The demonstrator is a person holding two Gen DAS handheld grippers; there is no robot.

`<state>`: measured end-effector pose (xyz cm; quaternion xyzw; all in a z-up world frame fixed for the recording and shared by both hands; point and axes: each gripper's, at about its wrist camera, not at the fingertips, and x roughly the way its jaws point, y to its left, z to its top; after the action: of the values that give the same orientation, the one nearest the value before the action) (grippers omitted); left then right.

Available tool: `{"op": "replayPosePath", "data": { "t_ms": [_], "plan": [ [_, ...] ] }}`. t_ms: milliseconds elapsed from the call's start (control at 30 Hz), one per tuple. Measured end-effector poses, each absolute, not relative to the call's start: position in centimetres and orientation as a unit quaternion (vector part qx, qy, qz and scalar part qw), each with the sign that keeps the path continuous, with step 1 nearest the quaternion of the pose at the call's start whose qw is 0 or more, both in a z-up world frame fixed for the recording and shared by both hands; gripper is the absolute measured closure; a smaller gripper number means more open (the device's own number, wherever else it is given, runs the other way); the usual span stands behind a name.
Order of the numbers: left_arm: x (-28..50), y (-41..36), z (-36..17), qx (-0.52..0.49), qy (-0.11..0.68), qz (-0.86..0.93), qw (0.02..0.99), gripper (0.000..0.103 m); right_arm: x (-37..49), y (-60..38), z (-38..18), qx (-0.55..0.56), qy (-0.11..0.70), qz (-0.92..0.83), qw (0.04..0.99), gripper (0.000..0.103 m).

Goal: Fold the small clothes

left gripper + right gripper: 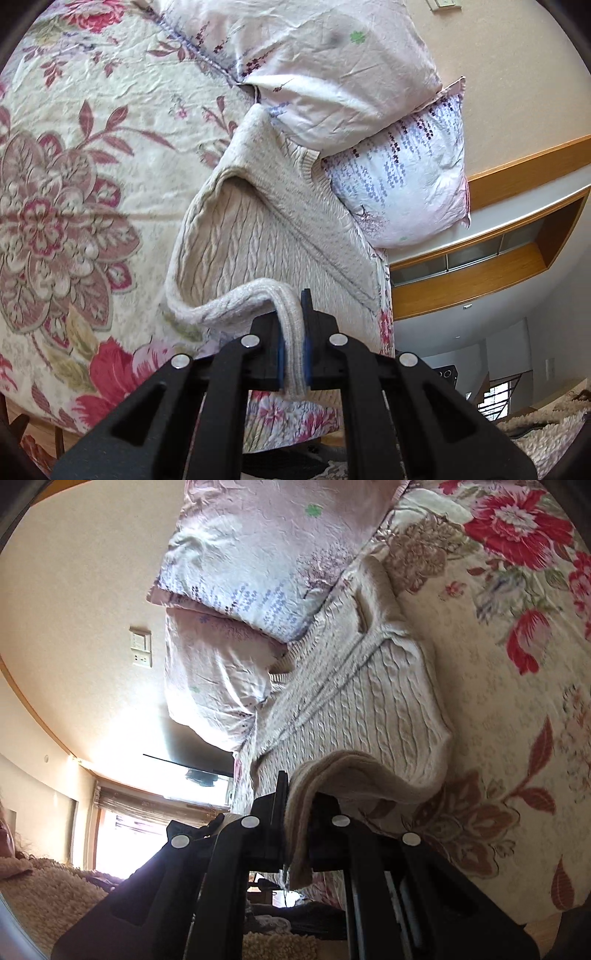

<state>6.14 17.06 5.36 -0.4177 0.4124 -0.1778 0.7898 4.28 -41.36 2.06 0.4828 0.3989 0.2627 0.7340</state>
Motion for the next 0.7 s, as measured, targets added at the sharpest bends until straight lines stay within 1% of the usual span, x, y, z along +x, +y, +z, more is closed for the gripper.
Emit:
{"op": "replayPosePath", "data": {
  "t_ms": [333, 533, 700],
  "plan": [
    [12.8, 17.1, 8.0, -0.438, 0.348, -0.182, 0.809, 0.096, 8.9, -41.8, 3.3, 0.518, 0.329, 0.245, 0.75, 0.095],
    [16.9, 16.4, 7.6, -0.453, 0.345, -0.166, 0.805, 0.096, 13.0, -41.1, 4.0, 0.513, 0.304, 0.25, 0.762, 0.095],
    [19.9, 16.5, 7.2, -0.461, 0.343, -0.15, 0.805, 0.096, 16.3, -40.8, 4.2, 0.504, 0.301, 0.246, 0.771, 0.095]
  ]
}}
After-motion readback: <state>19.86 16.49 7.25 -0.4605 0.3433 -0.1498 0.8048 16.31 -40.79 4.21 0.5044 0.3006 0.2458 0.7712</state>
